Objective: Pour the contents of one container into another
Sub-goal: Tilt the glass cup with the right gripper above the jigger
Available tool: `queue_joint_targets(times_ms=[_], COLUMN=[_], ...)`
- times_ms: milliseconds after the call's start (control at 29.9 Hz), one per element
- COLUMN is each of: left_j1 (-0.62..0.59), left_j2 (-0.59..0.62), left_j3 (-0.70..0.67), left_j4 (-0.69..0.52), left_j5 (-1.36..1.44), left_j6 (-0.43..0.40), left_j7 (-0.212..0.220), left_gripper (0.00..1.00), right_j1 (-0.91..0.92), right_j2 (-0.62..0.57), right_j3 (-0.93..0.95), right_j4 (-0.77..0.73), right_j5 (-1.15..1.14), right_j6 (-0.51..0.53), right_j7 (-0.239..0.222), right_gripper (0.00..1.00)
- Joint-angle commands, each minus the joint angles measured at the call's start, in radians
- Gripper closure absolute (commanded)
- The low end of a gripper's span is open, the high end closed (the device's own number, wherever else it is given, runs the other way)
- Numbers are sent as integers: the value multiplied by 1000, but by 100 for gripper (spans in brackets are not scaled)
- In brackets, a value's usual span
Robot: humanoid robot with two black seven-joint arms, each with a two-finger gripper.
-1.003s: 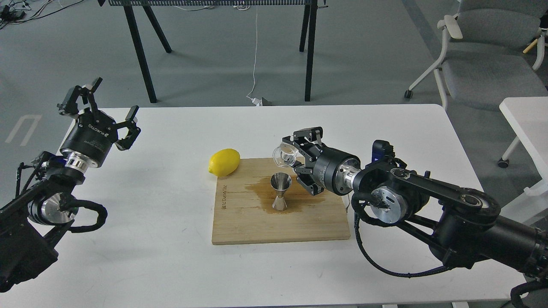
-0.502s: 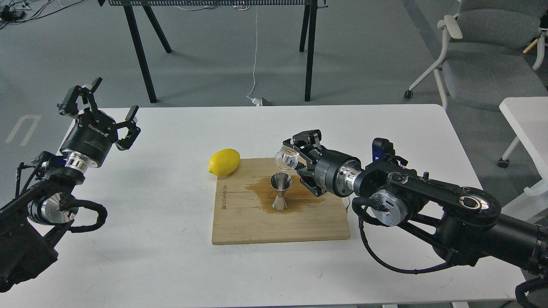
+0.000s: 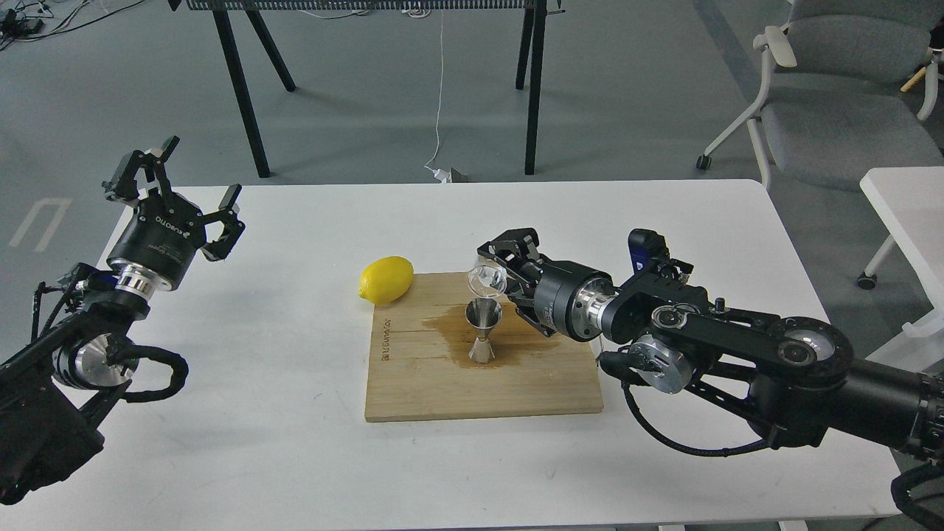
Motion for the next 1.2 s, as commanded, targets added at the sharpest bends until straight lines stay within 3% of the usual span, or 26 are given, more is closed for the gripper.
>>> queue_joint_targets(times_ms=[0, 1170], left_j1=[0, 2], left_j2=[-1, -1], left_j3=[0, -2], left_j4=[1, 5], left_j5=[0, 0], left_j6=[0, 0], left_j7=[0, 0], left_gripper=[2, 2], right_j1=[8, 40], right_j2=[0, -17], right_j3=[-15, -77], right_j4=[0, -1], right_j5=[-5, -91], right_j6=[0, 0], right_j7=[0, 3], right_gripper=[55, 55])
